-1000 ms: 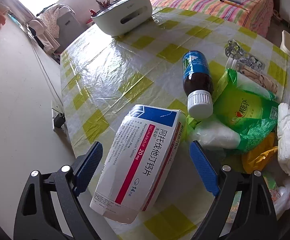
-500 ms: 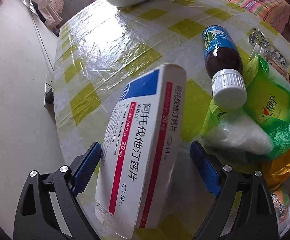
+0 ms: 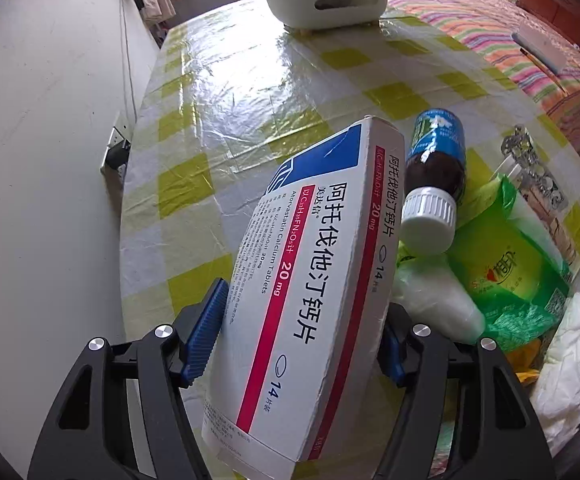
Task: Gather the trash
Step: 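Grasp the white medicine box with the left tool and lift it, then grasp the white pill tube with the right tool while the left tool holds the box, then carry the pill tube and box to the cream bin and release both, then reach the left tool to the brown blue-labelled medicine bottle and close on it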
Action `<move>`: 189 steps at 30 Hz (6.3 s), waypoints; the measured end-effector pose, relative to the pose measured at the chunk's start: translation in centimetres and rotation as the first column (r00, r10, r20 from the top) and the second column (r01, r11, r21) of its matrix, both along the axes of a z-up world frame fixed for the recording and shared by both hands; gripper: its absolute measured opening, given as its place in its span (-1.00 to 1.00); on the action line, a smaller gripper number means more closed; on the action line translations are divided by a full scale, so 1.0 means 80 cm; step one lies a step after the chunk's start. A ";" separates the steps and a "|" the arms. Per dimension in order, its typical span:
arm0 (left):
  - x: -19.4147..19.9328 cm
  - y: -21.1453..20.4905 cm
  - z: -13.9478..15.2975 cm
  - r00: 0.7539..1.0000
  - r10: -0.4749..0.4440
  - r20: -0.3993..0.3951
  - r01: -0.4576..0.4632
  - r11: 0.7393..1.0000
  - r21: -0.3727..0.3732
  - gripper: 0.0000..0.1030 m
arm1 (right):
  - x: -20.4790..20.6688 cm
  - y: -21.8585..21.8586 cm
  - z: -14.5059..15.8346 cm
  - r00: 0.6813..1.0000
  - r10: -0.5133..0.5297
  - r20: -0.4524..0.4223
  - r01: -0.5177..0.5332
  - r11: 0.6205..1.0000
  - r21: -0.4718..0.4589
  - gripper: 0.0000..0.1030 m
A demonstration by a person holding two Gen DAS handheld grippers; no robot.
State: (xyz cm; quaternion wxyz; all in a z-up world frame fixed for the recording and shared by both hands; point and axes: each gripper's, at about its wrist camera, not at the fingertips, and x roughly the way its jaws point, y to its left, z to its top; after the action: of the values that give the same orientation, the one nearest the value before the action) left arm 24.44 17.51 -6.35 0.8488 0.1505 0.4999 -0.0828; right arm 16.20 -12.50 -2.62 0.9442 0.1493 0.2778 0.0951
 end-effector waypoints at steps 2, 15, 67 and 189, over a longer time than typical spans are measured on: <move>-0.008 -0.003 0.025 0.997 0.046 0.058 -0.043 0.998 -0.047 0.24 | 0.008 0.013 -0.006 0.999 0.024 -0.021 -0.025 0.999 -0.023 0.60; -0.118 -0.050 0.140 0.950 0.132 0.284 -0.014 0.924 -0.382 0.25 | 0.064 0.097 -0.061 0.974 0.133 -0.182 -0.173 0.959 -0.223 0.30; -0.127 -0.202 0.148 0.937 -0.065 0.343 0.212 0.886 -0.412 0.26 | 0.004 -0.029 -0.017 0.996 0.052 -0.076 -0.055 0.998 -0.038 -0.45; 0.078 -0.176 0.043 0.979 -0.204 -0.008 0.203 0.970 0.130 0.72 | -0.086 -0.143 0.003 0.960 -0.273 0.067 0.259 0.951 0.169 0.22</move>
State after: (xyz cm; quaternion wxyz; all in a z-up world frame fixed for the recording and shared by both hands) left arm 30.66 3.43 -2.92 0.8256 0.2561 0.4839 -0.1364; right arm 9.31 -23.96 -2.38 0.9450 0.2556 0.2040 -0.0046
